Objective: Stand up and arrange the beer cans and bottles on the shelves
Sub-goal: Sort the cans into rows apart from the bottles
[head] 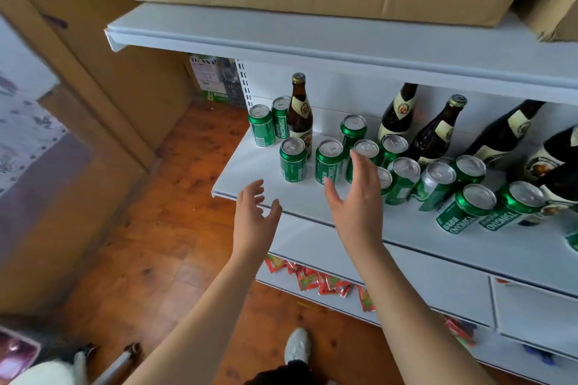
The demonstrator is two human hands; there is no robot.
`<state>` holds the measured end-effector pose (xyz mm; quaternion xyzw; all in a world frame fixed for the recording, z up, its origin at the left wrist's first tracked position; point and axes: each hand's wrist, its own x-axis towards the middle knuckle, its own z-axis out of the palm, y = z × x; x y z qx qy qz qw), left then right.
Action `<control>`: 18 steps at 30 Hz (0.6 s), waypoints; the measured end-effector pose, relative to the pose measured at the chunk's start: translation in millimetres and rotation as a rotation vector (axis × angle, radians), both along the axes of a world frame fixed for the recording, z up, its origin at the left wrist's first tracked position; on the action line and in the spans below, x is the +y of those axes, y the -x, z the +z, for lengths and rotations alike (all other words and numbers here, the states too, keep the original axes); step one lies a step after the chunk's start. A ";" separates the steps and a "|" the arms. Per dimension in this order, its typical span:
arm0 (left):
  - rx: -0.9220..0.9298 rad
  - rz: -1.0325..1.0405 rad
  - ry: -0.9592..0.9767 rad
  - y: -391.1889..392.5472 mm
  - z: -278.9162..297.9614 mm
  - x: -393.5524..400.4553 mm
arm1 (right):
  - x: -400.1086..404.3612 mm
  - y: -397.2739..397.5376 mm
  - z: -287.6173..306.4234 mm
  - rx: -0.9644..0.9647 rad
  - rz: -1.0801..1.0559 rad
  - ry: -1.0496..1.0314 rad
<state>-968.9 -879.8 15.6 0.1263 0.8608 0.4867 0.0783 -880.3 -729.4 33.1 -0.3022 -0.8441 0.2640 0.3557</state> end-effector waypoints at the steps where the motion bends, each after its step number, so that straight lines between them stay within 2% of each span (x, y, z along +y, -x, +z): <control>1: -0.004 0.005 0.005 0.8 -0.8 -7.1 | -6.5 4.9 0.2 0.018 0.013 0.028; 10: -0.054 -0.041 -0.054 52.1 14.1 -39.4 | -50.7 59.8 -9.3 -0.089 0.070 0.193; 15: -0.060 -0.136 -0.084 121.0 6.1 -48.8 | -50.3 123.8 -32.2 -0.144 -0.049 0.361; 18: -0.059 -0.222 -0.037 165.7 -1.1 -64.4 | -48.2 155.5 -46.7 -0.062 -0.268 0.474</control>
